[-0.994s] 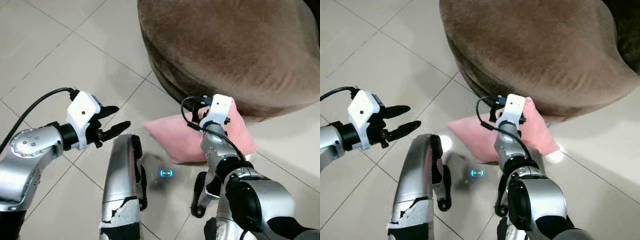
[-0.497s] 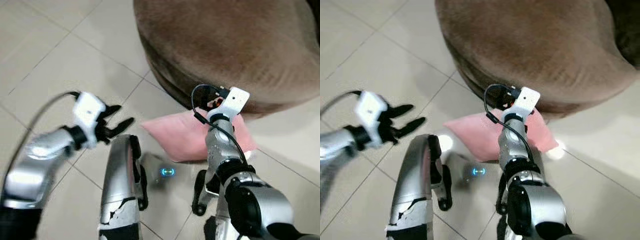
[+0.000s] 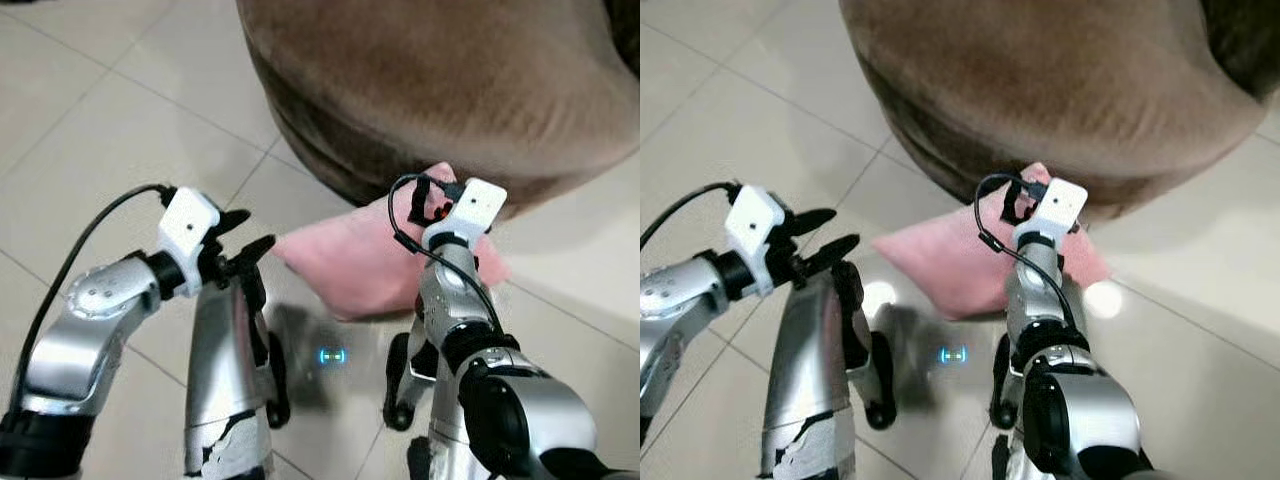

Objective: Move the pillow to the sofa from floor

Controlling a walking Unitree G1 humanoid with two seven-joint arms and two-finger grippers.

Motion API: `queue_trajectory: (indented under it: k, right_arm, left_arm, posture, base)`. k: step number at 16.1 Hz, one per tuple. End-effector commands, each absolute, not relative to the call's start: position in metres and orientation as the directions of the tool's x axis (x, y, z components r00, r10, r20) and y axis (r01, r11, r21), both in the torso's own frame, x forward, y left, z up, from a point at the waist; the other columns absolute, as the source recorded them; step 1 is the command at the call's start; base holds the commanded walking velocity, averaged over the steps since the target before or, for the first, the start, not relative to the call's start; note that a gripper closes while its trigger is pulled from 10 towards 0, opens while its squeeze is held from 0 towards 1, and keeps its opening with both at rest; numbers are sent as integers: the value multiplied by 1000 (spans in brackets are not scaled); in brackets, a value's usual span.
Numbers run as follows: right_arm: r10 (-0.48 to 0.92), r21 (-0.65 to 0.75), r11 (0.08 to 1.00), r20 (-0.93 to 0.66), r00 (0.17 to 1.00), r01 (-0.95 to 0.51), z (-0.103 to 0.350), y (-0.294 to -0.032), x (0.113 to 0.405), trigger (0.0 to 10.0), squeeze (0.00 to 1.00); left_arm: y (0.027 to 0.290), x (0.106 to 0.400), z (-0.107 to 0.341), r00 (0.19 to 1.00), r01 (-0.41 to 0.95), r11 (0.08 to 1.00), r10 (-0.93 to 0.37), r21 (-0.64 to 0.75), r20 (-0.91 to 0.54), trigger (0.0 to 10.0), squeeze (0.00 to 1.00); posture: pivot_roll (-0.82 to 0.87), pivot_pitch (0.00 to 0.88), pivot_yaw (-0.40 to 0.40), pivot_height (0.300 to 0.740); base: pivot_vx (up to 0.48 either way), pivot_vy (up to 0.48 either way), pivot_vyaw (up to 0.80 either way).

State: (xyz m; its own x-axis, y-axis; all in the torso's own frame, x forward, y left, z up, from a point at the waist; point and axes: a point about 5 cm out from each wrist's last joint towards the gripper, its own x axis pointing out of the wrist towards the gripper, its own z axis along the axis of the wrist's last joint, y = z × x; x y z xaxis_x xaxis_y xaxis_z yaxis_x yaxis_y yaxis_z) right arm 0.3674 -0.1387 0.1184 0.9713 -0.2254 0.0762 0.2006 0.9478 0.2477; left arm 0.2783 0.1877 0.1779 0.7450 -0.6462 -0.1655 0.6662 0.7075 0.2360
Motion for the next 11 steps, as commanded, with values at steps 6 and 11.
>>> queue_trajectory:
  k: [6, 11]
  right_arm:
    - [-262, 205, 945, 0, 965, 256, 116, -148, 372, 10000, 1000]
    - [-297, 90, 947, -127, 946, 310, 104, -151, 372, 10000, 0]
  left_arm:
    - [213, 270, 189, 774, 632, 716, -603, 296, -196, 10000, 0]
    - [219, 261, 192, 752, 659, 692, -614, 296, -238, 10000, 0]
  posture:
    - [437, 423, 48, 430]
    - [475, 432, 84, 430]
  base:
    - [0, 0, 0]
    - [0, 0, 0]
